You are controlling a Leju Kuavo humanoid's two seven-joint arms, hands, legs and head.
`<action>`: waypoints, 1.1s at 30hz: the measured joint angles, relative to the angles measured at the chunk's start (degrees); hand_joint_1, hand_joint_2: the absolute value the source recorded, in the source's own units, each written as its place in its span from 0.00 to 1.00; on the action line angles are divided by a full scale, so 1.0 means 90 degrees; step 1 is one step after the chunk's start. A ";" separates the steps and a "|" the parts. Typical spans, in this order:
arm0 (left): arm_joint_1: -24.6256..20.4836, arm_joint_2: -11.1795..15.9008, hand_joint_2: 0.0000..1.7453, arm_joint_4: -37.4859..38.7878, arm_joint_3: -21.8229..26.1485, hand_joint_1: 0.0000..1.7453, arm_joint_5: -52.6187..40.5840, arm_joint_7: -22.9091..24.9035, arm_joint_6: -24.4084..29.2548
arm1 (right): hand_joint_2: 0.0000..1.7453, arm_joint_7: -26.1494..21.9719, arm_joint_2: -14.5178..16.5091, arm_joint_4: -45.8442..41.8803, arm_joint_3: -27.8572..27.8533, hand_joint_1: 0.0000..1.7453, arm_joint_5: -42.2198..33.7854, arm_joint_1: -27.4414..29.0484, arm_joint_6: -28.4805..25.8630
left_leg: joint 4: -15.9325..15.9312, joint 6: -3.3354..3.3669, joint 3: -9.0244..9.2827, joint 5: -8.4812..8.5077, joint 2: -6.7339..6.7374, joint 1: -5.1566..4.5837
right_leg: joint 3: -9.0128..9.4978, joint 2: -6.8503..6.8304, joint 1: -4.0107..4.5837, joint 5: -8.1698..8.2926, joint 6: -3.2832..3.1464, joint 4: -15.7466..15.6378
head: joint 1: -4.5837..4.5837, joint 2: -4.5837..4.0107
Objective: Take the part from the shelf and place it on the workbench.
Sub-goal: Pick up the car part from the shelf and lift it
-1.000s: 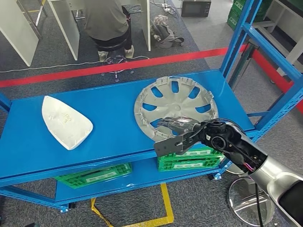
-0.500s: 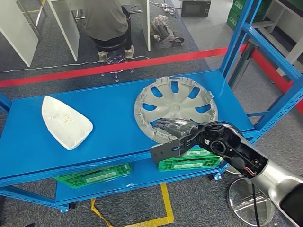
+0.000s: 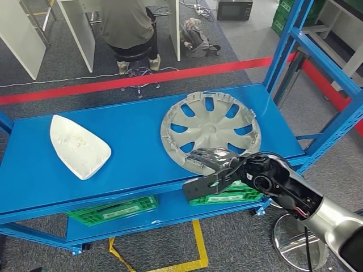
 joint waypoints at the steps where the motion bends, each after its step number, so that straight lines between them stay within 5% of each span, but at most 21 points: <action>1: 0.0000 0.0000 0.00 0.0000 0.0002 0.00 -0.0001 0.0000 0.0000 | 1.00 0.0046 -0.0032 0.0000 -0.0009 0.00 0.0004 0.0048 0.0001 | 0.0000 0.0000 0.0000 0.0000 0.0000 0.0000 | 0.0000 0.0000 0.0000 0.0000 0.0000 0.0000 | -0.0001 0.0000; 14: 0.0041 0.0038 0.00 0.0000 0.0046 0.00 -0.0105 0.0000 -0.0003 | 1.00 0.0615 -0.0700 -0.0119 -0.0735 0.00 -0.0101 0.1028 -0.0273 | 0.0001 0.0001 0.0004 -0.0003 0.0001 -0.0001 | 0.0005 0.0000 0.0000 0.0000 0.0000 -0.0004 | 0.0004 0.0000; 33: 0.0029 0.0104 0.00 0.0000 0.0048 0.00 -0.0166 0.0032 -0.0060 | 1.00 0.0528 -0.0947 -0.0049 -0.1251 0.00 0.0254 0.1387 -0.0370 | 0.0002 0.0001 0.0012 -0.0003 0.0001 -0.0001 | 0.0013 0.0000 0.0000 0.0000 0.0001 -0.0004 | 0.0000 0.0000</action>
